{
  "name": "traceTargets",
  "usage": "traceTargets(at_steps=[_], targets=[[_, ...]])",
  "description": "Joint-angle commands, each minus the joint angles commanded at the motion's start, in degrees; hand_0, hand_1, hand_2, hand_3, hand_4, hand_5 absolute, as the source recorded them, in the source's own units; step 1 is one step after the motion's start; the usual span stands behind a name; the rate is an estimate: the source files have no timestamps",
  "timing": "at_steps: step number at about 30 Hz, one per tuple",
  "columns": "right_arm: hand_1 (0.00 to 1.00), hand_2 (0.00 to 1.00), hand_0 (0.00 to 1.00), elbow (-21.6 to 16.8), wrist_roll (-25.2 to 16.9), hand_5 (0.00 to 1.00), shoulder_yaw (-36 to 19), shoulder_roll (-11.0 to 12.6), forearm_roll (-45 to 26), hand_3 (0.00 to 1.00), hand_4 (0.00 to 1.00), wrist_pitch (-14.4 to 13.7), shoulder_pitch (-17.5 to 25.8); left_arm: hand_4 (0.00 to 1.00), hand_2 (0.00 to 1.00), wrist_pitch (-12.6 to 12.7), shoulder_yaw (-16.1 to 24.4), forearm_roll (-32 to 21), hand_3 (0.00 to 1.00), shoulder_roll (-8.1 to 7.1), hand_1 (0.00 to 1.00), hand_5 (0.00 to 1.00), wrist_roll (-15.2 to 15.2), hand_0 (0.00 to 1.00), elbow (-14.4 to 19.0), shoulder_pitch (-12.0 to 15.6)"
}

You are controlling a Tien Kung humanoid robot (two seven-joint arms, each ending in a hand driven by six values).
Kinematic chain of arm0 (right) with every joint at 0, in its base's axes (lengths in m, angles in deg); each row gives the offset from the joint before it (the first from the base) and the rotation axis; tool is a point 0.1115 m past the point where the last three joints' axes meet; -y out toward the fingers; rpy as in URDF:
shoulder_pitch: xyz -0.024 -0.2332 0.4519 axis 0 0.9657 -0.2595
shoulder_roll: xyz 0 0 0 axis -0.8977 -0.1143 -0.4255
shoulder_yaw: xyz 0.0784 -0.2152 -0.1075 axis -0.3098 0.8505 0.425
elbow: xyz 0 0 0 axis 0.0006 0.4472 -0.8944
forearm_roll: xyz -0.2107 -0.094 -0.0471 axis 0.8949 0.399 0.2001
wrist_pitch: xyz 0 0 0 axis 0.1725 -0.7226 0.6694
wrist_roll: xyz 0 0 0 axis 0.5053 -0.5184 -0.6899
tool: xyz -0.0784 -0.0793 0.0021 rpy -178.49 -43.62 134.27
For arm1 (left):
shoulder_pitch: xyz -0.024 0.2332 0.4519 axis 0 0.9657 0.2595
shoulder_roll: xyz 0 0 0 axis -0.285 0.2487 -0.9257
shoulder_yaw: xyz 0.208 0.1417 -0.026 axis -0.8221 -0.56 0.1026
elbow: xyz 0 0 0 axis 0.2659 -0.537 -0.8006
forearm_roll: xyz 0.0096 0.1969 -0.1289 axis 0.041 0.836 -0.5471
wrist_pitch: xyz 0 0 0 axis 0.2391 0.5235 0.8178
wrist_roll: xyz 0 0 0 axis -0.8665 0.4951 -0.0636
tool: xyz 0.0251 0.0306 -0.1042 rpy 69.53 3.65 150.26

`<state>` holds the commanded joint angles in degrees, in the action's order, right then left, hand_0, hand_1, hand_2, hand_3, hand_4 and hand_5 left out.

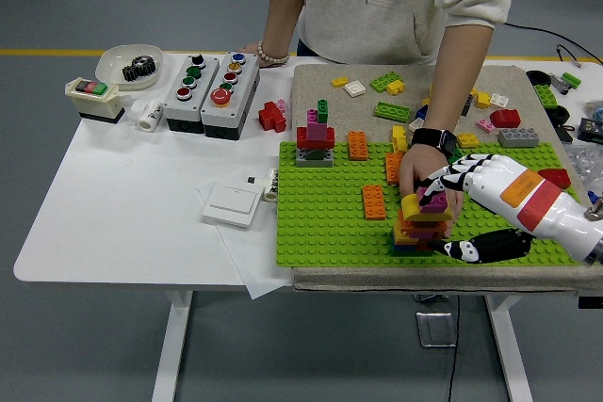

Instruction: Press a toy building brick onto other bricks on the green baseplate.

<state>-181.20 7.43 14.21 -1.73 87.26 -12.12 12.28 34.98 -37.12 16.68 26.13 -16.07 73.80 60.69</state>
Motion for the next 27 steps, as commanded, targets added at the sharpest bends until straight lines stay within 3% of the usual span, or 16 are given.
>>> traceTargets(at_steps=[13,27], targets=[[0.674,0.715,0.713,1.1,0.0,0.454,0.6,-0.2,-0.1,0.607,0.824,0.0,0.1,0.645,0.74,-0.1,0.4,0.6,0.586,0.06,0.773,0.66,0.1,0.786,0.0,0.2],[0.675,0.715,0.713,-0.3,0.0,0.454,0.1,0.0,0.1,0.606,0.824,-0.3,0.5,0.647,0.742,-0.1,0.3,0.6,0.586,0.03,0.774,0.661,0.1,0.785,0.1,0.1]])
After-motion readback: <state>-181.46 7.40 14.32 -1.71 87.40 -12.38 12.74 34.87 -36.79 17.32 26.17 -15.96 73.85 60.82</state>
